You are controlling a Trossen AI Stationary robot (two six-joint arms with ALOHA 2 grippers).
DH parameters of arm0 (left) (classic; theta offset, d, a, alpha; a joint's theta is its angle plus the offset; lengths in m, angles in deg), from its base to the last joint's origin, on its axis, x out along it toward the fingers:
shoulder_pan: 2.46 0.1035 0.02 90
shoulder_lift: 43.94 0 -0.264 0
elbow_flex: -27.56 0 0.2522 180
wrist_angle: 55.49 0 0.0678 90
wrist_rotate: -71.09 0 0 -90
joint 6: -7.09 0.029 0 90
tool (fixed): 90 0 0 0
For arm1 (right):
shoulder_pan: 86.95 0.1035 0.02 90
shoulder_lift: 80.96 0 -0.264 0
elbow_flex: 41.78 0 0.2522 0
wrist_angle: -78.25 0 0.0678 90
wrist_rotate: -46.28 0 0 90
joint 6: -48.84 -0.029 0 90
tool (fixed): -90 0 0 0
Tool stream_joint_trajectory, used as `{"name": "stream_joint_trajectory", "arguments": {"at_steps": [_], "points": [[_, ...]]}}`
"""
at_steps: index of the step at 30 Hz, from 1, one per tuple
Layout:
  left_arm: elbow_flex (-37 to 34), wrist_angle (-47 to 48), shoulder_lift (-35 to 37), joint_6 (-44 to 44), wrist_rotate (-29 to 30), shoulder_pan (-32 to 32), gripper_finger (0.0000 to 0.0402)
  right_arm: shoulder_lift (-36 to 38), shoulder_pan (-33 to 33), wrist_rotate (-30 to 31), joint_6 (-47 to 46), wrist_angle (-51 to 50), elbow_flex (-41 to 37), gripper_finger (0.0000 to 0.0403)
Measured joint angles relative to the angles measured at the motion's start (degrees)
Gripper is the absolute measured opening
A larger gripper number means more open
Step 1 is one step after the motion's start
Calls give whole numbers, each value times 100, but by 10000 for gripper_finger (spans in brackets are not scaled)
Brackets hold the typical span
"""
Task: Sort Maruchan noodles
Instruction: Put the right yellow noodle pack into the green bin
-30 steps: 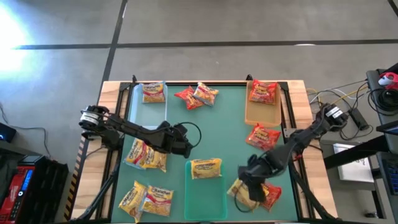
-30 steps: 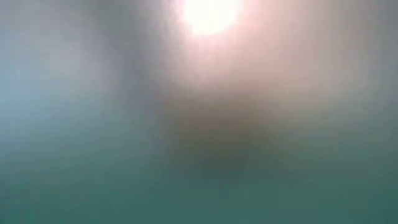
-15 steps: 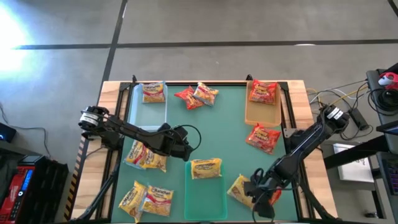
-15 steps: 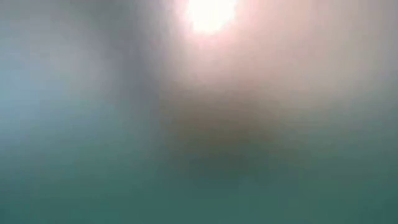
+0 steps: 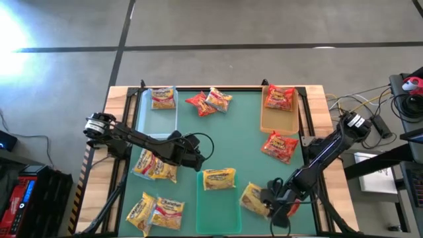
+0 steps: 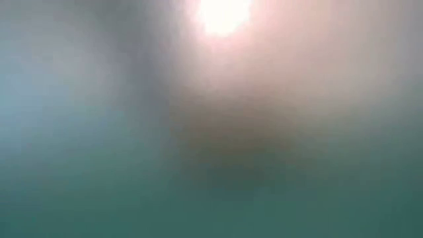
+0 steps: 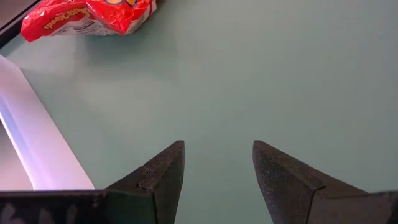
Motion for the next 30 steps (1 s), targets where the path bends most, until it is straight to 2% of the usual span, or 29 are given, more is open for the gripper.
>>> {"name": "stream_joint_trajectory", "arguments": {"at_steps": [6,11,14,21,30], "points": [[0,-5,0,0,0,0,174,0,-165,1124,638,-94,-17,178],[0,-21,-2,2,0,0,174,0,-371,1585,914,-283,-17,178],[0,-22,-2,1,0,0,174,0,-471,1436,940,-169,-1,178],[-4,-24,-2,2,1,0,174,11,-444,319,739,230,128,178],[-10,-18,-2,30,0,0,174,-357,-398,217,807,708,125,178]]}}
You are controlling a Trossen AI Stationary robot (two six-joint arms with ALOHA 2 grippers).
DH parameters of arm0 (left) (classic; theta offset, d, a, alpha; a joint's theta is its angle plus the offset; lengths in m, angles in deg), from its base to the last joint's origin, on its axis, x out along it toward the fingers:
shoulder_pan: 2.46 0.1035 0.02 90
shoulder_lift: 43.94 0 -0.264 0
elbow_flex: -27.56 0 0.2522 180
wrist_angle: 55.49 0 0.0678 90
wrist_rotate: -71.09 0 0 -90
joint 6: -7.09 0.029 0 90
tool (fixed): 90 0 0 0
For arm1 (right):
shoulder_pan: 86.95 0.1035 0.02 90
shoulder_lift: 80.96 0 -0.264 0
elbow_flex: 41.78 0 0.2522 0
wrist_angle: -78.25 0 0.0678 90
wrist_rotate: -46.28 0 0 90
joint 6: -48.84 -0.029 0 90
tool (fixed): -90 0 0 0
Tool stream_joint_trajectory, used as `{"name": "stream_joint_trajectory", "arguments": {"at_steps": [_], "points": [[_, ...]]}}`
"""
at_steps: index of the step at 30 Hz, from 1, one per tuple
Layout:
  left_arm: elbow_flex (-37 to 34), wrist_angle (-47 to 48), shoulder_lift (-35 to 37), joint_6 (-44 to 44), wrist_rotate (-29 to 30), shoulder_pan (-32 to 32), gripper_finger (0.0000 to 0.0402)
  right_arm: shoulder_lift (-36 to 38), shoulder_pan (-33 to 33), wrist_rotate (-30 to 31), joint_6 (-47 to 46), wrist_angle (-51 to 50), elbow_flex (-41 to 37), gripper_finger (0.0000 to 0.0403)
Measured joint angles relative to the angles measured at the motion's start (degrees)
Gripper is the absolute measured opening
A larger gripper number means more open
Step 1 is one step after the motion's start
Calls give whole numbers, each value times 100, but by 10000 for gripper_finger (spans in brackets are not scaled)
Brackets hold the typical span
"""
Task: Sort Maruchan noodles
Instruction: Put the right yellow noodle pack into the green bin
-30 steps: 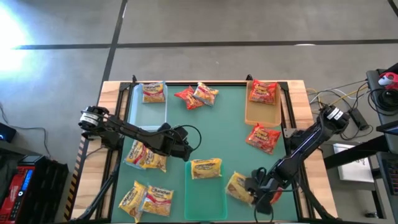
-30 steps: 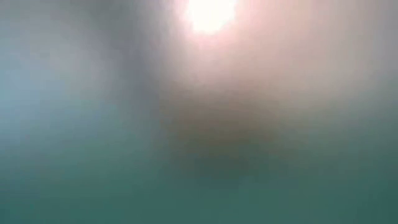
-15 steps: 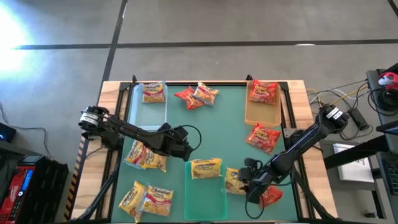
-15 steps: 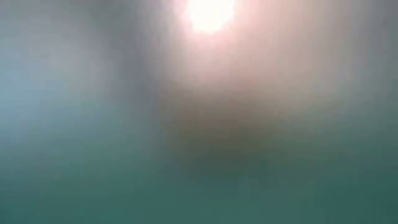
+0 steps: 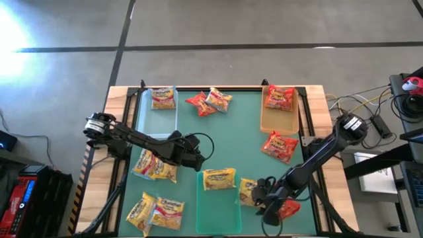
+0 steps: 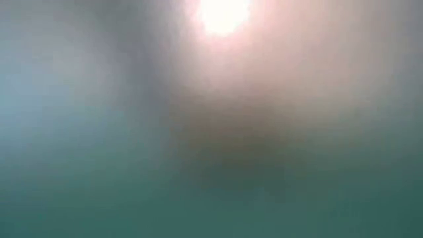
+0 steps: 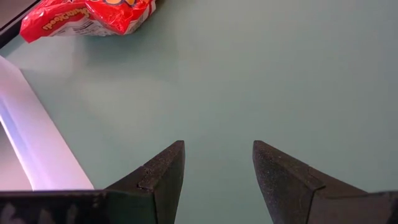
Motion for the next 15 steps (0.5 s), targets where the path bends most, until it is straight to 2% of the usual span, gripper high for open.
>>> {"name": "stream_joint_trajectory", "arguments": {"at_steps": [9,15], "points": [[-1,11,0,125,-4,0,174,-524,-3,79,55,75,16,177],[-1,-4,0,115,-4,0,174,-400,-110,792,544,-152,-17,177]]}}
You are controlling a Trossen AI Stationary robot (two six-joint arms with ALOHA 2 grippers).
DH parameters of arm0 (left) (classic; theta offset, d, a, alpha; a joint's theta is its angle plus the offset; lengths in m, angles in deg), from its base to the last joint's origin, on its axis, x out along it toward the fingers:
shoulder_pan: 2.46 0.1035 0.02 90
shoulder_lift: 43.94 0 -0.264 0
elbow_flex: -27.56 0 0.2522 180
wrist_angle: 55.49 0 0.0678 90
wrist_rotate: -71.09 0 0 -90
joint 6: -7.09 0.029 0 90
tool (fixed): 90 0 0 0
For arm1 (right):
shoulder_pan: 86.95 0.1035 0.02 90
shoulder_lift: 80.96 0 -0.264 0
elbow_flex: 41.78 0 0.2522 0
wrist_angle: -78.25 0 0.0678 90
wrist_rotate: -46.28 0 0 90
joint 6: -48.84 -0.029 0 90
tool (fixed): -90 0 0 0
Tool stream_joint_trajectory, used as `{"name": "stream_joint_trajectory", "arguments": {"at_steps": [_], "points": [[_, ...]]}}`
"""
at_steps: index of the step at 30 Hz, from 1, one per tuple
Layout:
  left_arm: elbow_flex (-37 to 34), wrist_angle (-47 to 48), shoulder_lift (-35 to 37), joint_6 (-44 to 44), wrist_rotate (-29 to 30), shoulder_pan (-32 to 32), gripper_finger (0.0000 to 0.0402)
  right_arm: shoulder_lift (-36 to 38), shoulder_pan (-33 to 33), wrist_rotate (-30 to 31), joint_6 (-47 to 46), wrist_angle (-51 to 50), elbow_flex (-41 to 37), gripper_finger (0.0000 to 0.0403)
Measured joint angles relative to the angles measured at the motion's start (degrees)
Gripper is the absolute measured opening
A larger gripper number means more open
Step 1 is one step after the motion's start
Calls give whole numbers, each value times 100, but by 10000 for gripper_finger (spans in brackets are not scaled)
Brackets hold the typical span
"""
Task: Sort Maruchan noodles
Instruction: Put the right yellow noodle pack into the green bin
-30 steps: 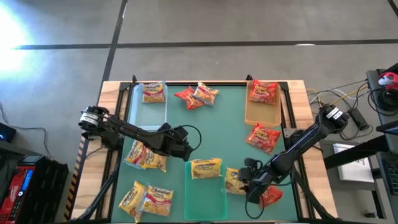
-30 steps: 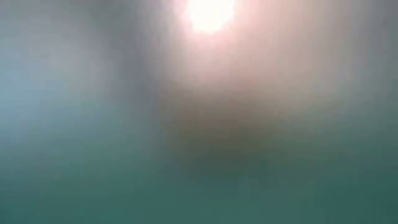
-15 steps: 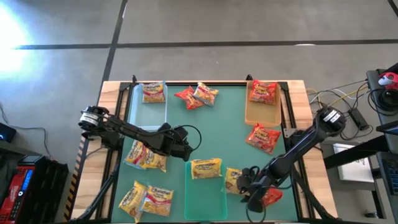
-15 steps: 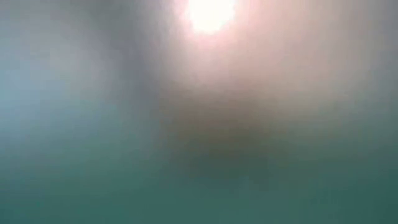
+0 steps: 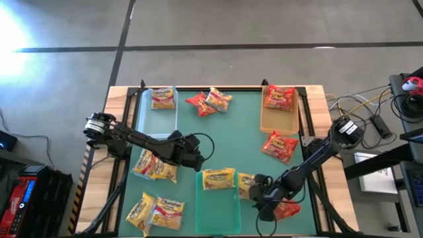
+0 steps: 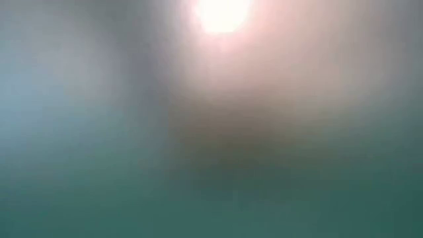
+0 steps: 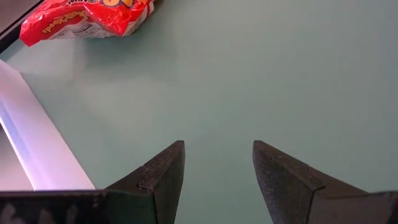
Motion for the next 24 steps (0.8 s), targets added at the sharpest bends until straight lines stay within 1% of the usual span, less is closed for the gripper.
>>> {"name": "stream_joint_trajectory", "arguments": {"at_steps": [3,10,17,24], "points": [[0,-10,0,-2,0,0,174,48,-102,341,145,-162,2,173],[0,-15,0,7,0,0,174,50,-539,1439,370,-1128,-7,160],[0,-16,0,8,2,0,174,50,-1201,1964,1088,-1205,-13,146],[0,-18,0,8,7,0,174,50,-1954,2125,1618,-1177,-13,133]]}}
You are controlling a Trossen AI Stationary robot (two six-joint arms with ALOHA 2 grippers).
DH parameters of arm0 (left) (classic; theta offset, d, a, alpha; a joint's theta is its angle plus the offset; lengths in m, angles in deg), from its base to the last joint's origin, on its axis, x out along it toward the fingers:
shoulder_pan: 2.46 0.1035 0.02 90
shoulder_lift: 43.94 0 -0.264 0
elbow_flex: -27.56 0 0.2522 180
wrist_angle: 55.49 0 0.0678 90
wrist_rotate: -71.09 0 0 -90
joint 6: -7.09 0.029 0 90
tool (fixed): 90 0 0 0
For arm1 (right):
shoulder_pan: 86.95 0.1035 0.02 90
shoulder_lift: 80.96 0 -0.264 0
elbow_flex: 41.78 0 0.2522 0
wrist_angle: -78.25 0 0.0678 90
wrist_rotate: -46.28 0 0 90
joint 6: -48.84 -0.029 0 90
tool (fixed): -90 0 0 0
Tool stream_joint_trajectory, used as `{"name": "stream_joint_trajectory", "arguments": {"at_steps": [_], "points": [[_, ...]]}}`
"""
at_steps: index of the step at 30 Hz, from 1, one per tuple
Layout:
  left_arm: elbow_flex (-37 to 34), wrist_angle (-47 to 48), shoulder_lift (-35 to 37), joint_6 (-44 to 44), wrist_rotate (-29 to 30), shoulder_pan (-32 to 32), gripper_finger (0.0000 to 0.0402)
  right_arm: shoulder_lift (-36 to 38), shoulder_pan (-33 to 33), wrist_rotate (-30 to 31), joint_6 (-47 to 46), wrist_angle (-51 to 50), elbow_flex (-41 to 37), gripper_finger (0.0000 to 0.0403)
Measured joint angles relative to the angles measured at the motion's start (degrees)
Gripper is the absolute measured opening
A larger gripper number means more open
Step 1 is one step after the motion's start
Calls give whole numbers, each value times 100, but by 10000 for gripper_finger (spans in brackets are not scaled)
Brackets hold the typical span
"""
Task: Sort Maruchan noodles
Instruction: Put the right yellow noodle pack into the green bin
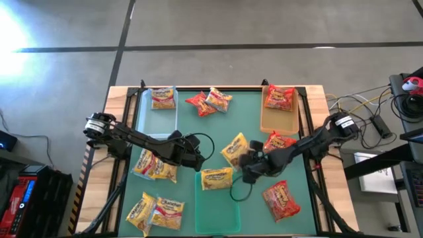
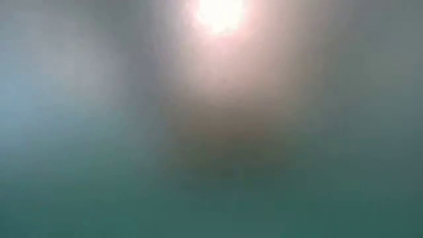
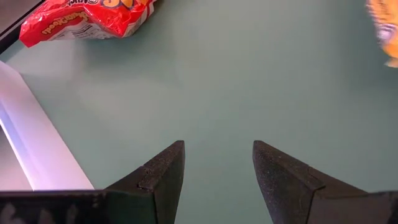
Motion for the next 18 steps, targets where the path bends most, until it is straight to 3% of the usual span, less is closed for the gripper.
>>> {"name": "stream_joint_trajectory", "arguments": {"at_steps": [7,13,18], "points": [[0,0,0,2,4,0,174,5,-558,183,57,198,0,122],[-4,0,0,46,4,0,174,31,-501,-870,251,193,0,118],[-4,-14,0,103,9,0,174,28,-367,-993,623,254,0,117]]}}
